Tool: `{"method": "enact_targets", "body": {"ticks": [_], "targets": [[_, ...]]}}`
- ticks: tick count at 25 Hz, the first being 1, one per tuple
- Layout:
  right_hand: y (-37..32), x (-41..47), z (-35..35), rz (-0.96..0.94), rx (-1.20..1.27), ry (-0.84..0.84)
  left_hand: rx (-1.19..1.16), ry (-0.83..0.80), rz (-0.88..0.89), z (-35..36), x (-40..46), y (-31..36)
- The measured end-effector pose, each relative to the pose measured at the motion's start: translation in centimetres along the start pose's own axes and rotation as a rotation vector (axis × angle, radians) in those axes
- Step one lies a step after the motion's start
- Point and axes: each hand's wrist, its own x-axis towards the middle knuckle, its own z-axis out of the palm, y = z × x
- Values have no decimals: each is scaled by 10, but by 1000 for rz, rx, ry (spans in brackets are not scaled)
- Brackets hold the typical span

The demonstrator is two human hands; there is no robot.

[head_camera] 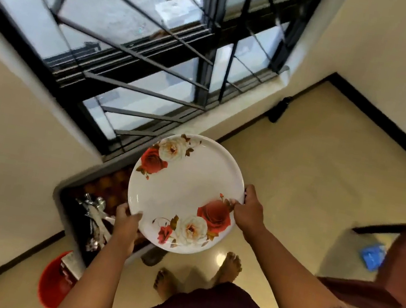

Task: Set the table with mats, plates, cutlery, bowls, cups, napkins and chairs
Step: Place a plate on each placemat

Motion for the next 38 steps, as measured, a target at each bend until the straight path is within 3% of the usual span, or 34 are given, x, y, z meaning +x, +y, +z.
{"method": "enact_targets", "body": {"ticks": [8,13,19,27,33,38], "targets": [[83,-2,-136,190,164,340,362,-242,122,171,-25,15],[157,-17,-230,329,281,538,587,-356,183,289,-76,-11],[233,-56,-317,366,369,738,710,-567,272,404,-136,-54],[314,-130,-356,503,529,1043,985,-742,461,519,-204,-115],[367,-169,-375,655,631,1236,1043,-952,528,588,-267,-178],[412,-175,-434,755,703,1402,1127,-1147,608,691,-332,-222]]}}
